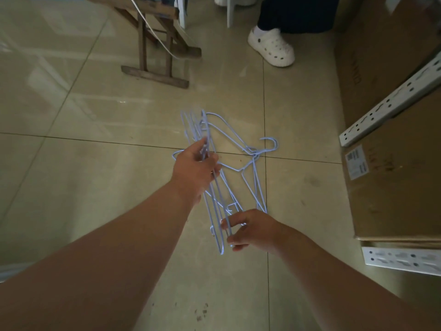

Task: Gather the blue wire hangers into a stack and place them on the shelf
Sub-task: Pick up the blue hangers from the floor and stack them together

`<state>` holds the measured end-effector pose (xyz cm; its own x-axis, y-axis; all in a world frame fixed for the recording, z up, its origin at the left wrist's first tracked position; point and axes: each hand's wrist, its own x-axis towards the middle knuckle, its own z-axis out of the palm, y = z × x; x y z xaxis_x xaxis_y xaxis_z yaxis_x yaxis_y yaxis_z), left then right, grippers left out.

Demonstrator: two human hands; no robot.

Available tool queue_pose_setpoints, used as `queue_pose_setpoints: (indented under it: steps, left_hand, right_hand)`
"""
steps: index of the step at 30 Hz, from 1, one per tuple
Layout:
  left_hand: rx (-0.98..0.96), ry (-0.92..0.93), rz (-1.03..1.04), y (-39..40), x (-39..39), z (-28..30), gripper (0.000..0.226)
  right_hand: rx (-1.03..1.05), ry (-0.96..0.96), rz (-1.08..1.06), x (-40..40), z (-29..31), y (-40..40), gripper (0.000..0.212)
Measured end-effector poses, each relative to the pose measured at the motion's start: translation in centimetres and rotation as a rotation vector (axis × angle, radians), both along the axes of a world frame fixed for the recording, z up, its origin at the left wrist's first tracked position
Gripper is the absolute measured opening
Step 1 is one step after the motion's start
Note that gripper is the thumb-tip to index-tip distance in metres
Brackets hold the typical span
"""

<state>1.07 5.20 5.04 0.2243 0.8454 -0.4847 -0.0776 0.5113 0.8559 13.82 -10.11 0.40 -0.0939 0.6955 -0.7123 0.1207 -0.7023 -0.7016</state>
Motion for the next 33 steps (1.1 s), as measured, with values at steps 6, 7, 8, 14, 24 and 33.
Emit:
queue_pose_setpoints:
  steps: [6,7,8,14,24,33]
  left_hand:
    - [-0.055,0.011,0.011,-0.1,0.5,0.7,0.012]
    - [-0.067,0.008,0.022,0.0,0.5,0.6,0.014]
    - [-0.076,0.006,0.030,0.0,0.5,0.4,0.017]
    - [-0.123,-0.021,-0.001,0.1,0.2,-0.1,0.025]
    - [-0.211,-0.197,0.019,0.6,-0.7,0.4,0.008]
    - [-0.191,-0.175,-0.016,-0.2,-3.5,0.7,0.022]
  right_hand:
    - [-0.151,0.276,0.059,0.8,-0.4,-0.5,0.050]
    - [-0.167,0.346,0.022,0.8,-0.5,-0.5,0.049]
    - [-0.153,0.363,0.010,0.6,-0.6,-0.5,0.046]
    - [-0.036,0.215,0.055,-1.0,-1.7,0.2,0.015]
    - [0.058,-0.960,-0.020,4.3,-8.2,-1.7,0.038]
    - [-0.052,-0.941,-0.211,3.4,-9.7,-2.5,0.021]
